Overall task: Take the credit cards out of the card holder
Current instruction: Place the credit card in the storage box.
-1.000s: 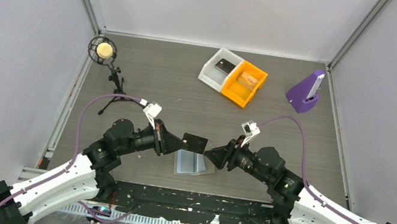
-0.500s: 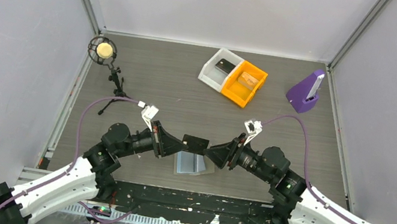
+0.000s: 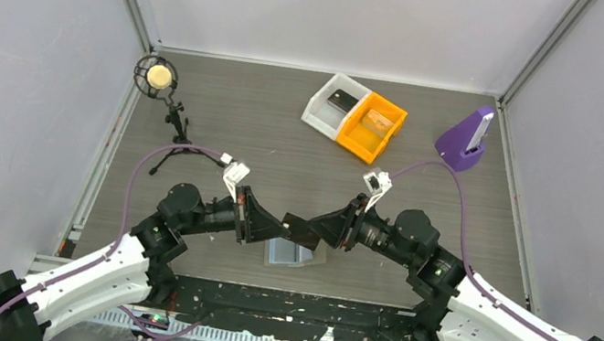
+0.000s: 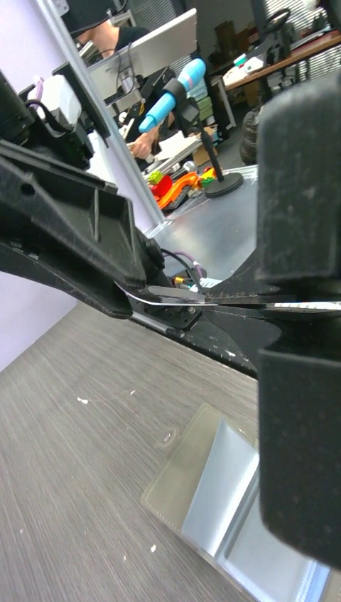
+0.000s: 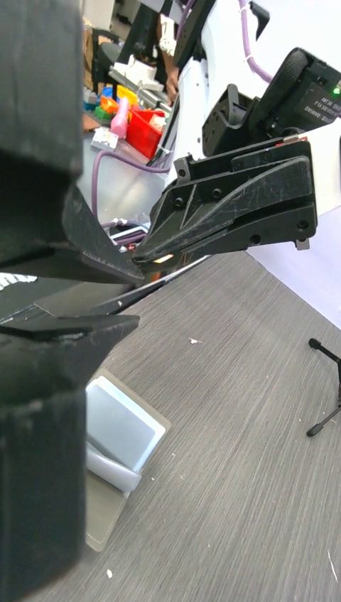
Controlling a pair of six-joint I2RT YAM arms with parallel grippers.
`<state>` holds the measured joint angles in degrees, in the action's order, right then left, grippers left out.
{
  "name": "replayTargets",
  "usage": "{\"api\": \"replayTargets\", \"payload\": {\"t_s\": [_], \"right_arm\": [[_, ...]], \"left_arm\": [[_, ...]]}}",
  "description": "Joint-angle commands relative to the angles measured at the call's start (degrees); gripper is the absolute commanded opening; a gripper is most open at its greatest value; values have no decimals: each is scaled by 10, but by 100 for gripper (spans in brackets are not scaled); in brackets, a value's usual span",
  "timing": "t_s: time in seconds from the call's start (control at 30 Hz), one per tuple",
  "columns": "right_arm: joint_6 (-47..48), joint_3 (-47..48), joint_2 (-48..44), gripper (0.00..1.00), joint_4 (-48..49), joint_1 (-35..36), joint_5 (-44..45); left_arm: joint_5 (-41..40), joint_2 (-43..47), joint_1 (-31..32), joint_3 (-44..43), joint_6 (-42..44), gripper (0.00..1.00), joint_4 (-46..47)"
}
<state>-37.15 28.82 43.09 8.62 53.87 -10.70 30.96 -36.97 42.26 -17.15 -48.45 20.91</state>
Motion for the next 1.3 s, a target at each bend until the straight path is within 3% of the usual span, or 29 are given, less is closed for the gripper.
{"api": "replayTargets", "payload": {"t_s": [0.0,0.03,0.1,0.2,0.3,0.37,0.7,0.83,0.9,0.93,1.03,1.07,1.2,1.27], "right_arm": [[28,37,3,18,5,-3,-50],[28,38,1,8,3,-4,-50],[29,40,-7,6,-3,-6,-48],[30,37,-22,5,-13,-13,-48],[27,28,-36,5,-16,-20,-50],[25,22,-41,5,-16,-23,-56],[3,8,-29,5,25,-27,-101],[-6,4,-17,5,46,-27,-121],[-6,8,-8,5,49,-28,-130],[-3,10,-4,5,49,-29,-134],[-2,18,12,12,51,-40,-147],[-2,19,14,15,52,-49,-158],[-7,7,5,35,60,-89,-200],[-19,-2,-4,39,67,-113,-227]], "left_arm": [[39,-6,-1,-33,14,0,29],[36,-4,-1,-37,16,0,19],[25,1,-1,-45,21,6,-14],[13,9,-2,-55,29,25,-63],[1,19,-5,-59,30,51,-95],[-15,26,-8,-58,17,59,-105],[-10,16,-9,-56,4,66,-76],[4,-6,-9,-62,-1,63,-52],[12,-21,-9,-72,-2,57,-45],[16,-29,-10,-77,-2,51,-40],[30,-48,-10,-87,-16,8,-17],[37,-52,-10,-86,-22,0,-5],[39,-63,-11,-79,-45,0,37],[39,-70,-12,-83,-46,0,36]]}}
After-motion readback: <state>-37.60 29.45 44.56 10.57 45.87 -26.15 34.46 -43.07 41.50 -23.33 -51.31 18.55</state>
